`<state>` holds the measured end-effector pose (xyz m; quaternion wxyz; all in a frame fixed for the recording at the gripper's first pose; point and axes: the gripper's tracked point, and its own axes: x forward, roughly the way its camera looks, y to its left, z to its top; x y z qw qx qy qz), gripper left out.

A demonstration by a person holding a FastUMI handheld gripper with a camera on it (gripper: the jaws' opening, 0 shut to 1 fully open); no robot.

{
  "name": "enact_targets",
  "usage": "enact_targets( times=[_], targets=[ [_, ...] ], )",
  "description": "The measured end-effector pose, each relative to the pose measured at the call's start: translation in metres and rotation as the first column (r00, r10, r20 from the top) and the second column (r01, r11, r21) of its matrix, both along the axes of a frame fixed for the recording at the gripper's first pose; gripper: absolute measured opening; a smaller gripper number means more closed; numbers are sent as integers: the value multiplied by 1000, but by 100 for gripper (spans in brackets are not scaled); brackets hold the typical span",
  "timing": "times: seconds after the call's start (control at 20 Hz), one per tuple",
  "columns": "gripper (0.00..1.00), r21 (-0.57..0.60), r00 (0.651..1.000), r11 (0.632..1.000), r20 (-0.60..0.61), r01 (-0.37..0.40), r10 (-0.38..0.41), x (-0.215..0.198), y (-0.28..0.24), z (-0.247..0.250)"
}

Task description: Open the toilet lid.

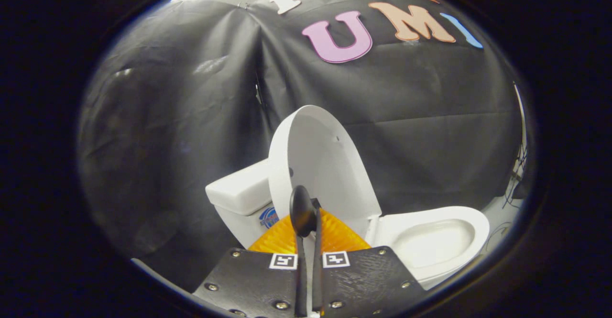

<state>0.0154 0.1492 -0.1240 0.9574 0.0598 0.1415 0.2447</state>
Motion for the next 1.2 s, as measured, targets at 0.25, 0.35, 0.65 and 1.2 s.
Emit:
enact_targets(
  times=[0.25,0.35,0.65,1.2],
  targets=[
    [7,-16,1000,1000,23,2,-2,-1,8,1],
    [7,-24,1000,1000,24,0,0,-1,8,0],
    [10,-1,1000,1000,8,-2,2,-1,9,1],
    [38,3,997,999,-53,-51,51,-11,19,-5]
  ],
)
